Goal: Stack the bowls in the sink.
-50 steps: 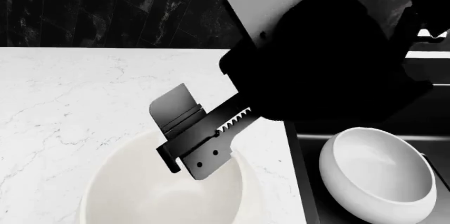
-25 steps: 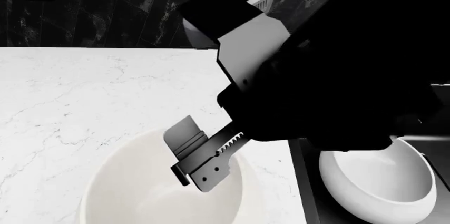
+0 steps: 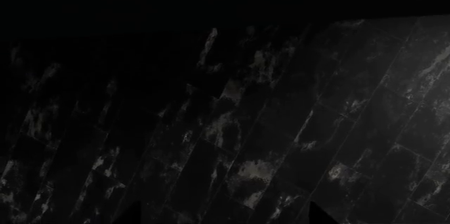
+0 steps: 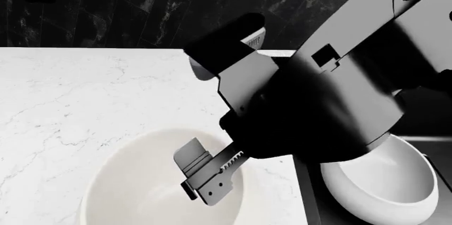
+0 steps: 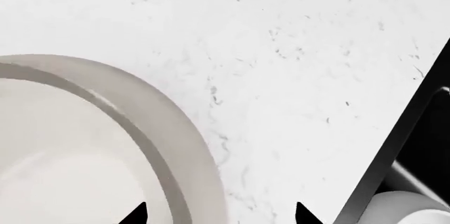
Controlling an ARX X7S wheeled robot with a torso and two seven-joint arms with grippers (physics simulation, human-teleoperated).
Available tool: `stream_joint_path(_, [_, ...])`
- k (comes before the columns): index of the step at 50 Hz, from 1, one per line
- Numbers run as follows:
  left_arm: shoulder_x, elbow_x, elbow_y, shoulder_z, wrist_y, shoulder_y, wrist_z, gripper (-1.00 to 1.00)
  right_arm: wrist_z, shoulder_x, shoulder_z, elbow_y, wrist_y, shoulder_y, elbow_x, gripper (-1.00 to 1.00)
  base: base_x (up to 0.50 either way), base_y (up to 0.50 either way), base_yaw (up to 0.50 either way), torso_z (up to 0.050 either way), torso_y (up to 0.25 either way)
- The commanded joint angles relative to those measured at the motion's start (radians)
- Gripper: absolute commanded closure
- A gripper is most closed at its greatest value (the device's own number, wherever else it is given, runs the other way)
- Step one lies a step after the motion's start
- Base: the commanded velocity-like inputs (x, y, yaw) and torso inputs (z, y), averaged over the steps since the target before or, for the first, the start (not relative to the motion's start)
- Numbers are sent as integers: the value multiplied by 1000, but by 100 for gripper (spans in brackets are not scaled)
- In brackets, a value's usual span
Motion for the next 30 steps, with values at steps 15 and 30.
stream_joint_path(15, [-8, 3, 0, -6, 12, 14, 5, -100, -38, -45, -49, 22, 19, -81, -49, -100, 0, 0, 0, 0, 0])
stream_joint_path(30, [-15, -6, 4, -7, 9, 10, -2, -100, -21, -50, -57, 13, 67, -53, -134, 100, 0, 0, 0, 0, 0])
